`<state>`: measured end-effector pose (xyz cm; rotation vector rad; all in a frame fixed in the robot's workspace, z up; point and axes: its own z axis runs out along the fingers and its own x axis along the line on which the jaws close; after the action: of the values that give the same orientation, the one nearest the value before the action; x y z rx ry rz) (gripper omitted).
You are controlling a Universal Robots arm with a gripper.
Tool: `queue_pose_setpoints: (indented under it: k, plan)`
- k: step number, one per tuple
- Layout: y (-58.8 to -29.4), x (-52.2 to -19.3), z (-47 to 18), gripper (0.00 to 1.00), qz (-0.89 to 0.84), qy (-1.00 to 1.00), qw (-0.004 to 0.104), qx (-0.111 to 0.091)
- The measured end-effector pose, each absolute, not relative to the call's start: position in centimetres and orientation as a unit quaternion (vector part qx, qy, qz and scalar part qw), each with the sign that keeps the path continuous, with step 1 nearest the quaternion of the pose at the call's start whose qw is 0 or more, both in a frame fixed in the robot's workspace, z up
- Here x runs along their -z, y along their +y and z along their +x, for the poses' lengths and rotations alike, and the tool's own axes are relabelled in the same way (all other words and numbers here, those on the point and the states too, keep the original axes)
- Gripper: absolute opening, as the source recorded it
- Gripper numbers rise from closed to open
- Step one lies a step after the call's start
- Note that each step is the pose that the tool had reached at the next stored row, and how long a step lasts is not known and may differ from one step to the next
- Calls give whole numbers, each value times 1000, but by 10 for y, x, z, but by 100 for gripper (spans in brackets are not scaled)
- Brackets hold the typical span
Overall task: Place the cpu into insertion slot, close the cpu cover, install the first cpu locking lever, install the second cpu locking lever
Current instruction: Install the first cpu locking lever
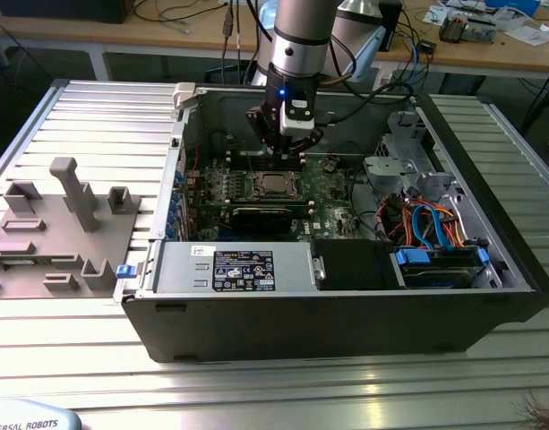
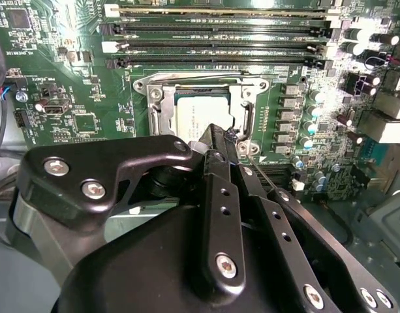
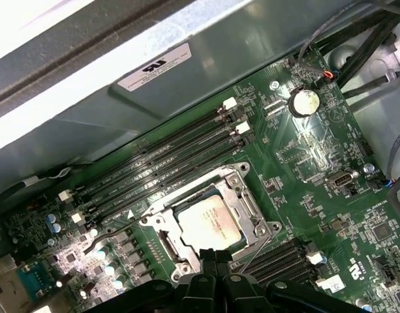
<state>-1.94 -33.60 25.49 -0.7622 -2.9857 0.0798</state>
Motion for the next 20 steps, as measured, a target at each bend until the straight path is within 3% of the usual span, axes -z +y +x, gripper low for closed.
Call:
queue_pose_setpoints:
  k: [20]
  plan:
    - [-336, -255, -19, 11, -227, -973, 29, -26]
